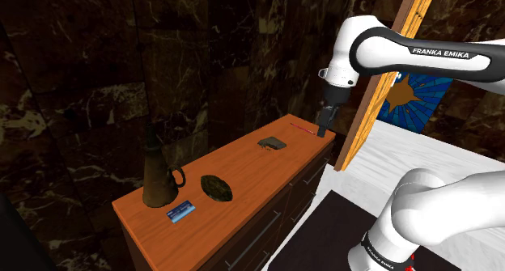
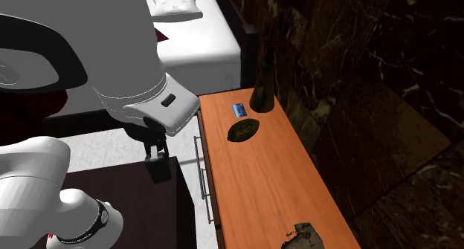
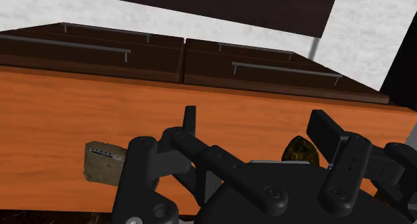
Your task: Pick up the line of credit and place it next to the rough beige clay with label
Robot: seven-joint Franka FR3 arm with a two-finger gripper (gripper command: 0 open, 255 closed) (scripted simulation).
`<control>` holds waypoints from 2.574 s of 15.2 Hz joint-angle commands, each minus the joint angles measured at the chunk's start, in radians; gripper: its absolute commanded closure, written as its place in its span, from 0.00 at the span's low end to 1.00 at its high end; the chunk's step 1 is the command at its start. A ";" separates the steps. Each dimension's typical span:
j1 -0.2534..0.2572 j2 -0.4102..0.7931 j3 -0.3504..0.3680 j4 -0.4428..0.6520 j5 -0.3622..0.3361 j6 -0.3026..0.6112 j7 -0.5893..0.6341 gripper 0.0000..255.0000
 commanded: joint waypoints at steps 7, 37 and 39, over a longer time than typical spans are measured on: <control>0.080 0.132 -0.057 -0.064 0.037 0.248 -0.176 0.00; 0.456 1.039 -0.044 0.327 0.772 0.818 -1.372 0.00; 0.459 1.086 -0.016 0.373 0.805 0.819 -1.436 0.00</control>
